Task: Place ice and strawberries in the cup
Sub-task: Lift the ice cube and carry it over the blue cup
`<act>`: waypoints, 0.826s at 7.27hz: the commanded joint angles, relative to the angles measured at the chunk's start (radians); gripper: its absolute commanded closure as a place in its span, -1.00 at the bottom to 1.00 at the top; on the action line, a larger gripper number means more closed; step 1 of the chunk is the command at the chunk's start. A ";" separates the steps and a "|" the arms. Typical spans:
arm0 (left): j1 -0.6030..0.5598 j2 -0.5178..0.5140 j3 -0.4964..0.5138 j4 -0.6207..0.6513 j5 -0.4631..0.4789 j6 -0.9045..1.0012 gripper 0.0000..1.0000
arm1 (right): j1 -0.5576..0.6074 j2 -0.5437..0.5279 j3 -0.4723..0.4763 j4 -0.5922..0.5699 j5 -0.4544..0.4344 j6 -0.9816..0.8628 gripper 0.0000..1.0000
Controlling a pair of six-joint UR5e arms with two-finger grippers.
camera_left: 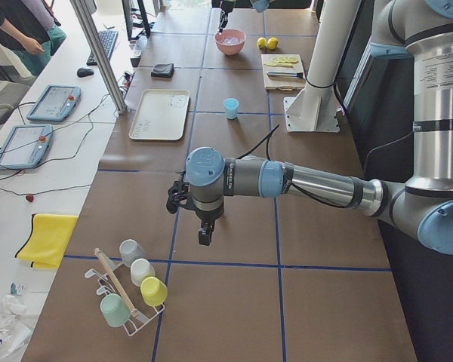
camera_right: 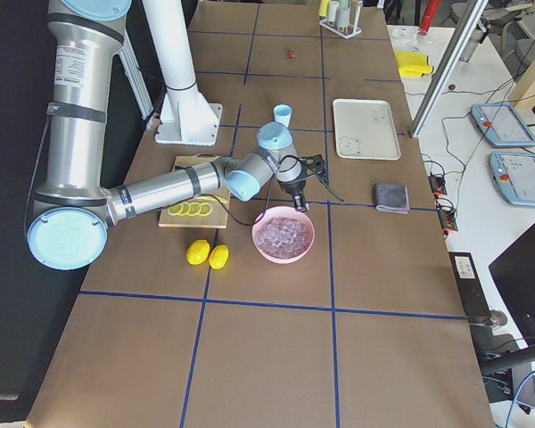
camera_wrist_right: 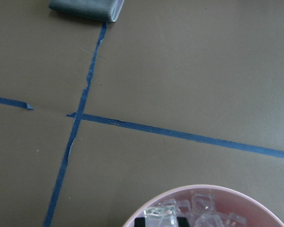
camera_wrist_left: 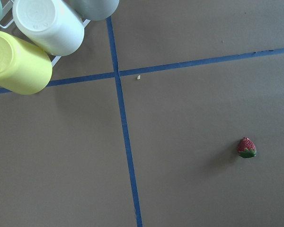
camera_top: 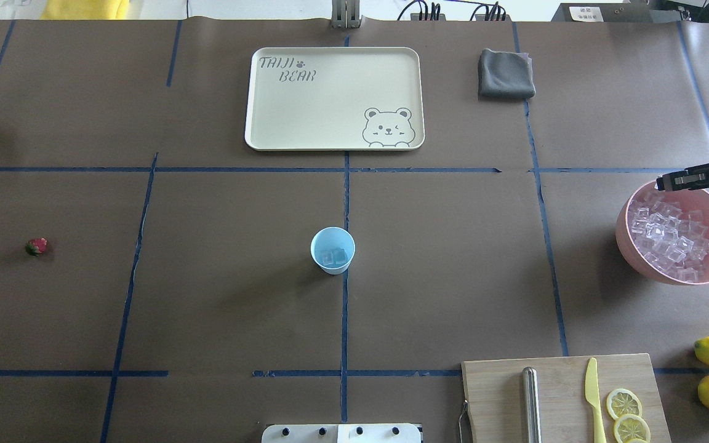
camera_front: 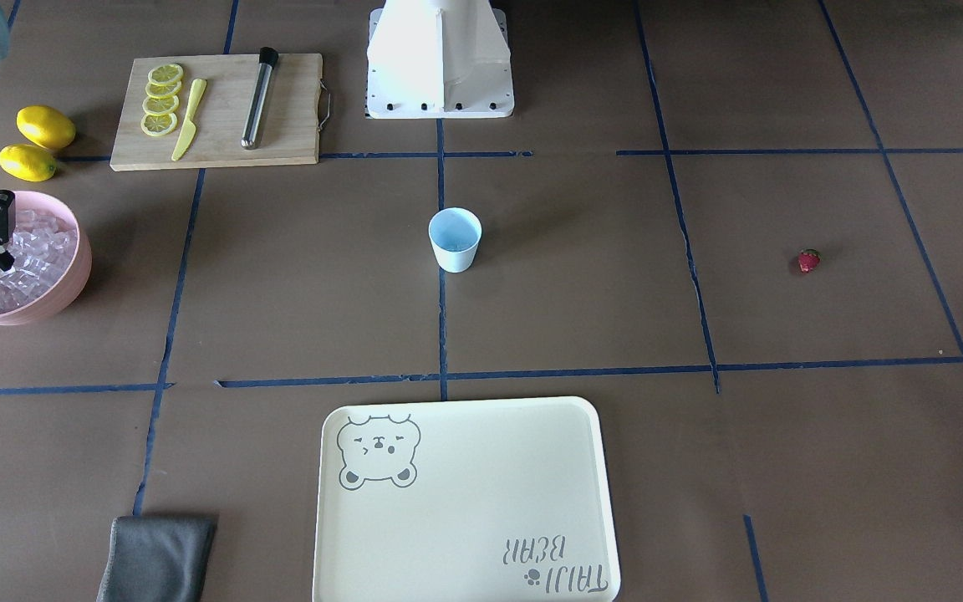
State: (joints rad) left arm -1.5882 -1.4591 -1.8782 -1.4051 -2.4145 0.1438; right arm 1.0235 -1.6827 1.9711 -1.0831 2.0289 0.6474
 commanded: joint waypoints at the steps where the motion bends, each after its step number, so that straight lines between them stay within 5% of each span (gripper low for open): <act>1: 0.004 0.000 0.001 0.000 0.000 -0.001 -1.00 | -0.009 0.140 0.034 -0.175 0.060 -0.046 1.00; 4: 0.007 -0.001 0.001 0.000 0.000 -0.003 -1.00 | -0.139 0.490 0.074 -0.621 0.047 0.019 0.99; 6: 0.010 -0.001 0.001 0.000 0.000 -0.003 -1.00 | -0.294 0.677 0.034 -0.710 -0.065 0.212 0.99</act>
State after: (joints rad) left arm -1.5804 -1.4601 -1.8776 -1.4051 -2.4145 0.1413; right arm 0.8248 -1.1283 2.0309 -1.7329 2.0343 0.7421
